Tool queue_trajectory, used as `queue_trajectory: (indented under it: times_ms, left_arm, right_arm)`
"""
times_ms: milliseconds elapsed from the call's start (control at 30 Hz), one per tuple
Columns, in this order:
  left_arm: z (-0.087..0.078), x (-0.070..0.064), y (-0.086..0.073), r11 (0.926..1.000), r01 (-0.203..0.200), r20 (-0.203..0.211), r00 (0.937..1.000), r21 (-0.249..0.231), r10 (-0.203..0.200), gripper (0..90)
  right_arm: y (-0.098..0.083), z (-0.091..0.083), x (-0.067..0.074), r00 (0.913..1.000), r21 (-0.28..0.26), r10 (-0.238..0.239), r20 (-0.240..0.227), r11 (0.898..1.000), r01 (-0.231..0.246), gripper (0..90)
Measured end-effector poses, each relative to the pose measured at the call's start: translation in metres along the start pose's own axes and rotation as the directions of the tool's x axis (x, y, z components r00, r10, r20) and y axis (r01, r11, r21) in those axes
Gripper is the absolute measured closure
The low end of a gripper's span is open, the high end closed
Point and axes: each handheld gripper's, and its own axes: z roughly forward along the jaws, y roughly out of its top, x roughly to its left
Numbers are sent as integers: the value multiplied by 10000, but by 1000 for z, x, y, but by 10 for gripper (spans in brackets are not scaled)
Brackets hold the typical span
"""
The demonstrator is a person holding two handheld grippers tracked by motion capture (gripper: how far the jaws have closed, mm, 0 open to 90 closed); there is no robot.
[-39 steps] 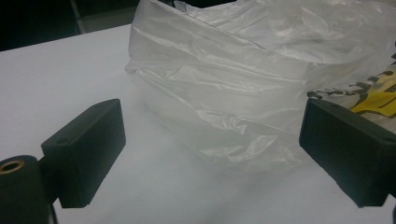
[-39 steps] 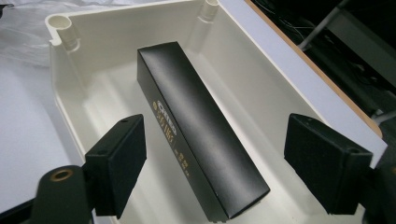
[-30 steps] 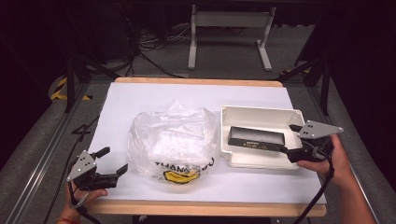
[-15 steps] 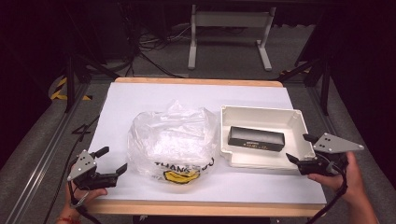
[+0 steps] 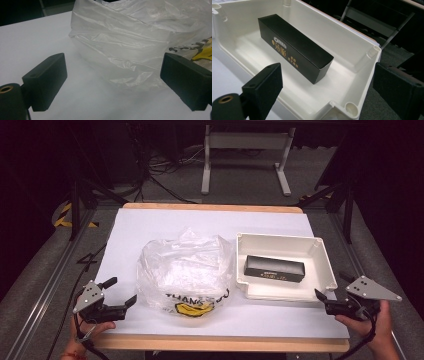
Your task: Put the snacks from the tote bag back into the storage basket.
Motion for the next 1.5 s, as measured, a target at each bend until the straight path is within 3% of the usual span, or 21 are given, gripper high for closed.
queue_trajectory:
  times_ms: [467,533,767,967,1067,1167,1500]
  left_arm:
    - [-3,5,-5,9998,111,-3,9999,-169,-112,80]
    - [-4,5,-5,9998,96,-5,10000,-199,-96,80]
    - [-6,3,-3,9998,26,-108,9999,-202,-28,80]
    - [-4,5,-5,9998,56,-202,9998,-170,-59,79]
    - [-3,6,-5,9998,33,-231,9997,-171,-37,79]
    - [-2,7,-6,9999,44,-259,9997,-165,-48,78]
    - [-2,6,-8,10000,6,-361,9993,-72,-9,78]
  right_arm:
    - [-37,0,8,9929,-419,940,729,9950,-911,63]
    - [-44,1,10,9888,-478,1273,778,9912,-1238,62]
    - [-59,3,12,9849,-892,1255,1194,9893,-1152,62]
    - [-71,5,13,9841,-946,1463,1003,9860,-1369,57]
    - [-75,9,13,9798,-1011,1689,1068,9822,-1583,58]
    - [-79,11,15,9805,-1003,1431,1346,9864,-1302,72]
    - [-80,12,15,9787,-1634,1745,1083,9742,-1556,72]
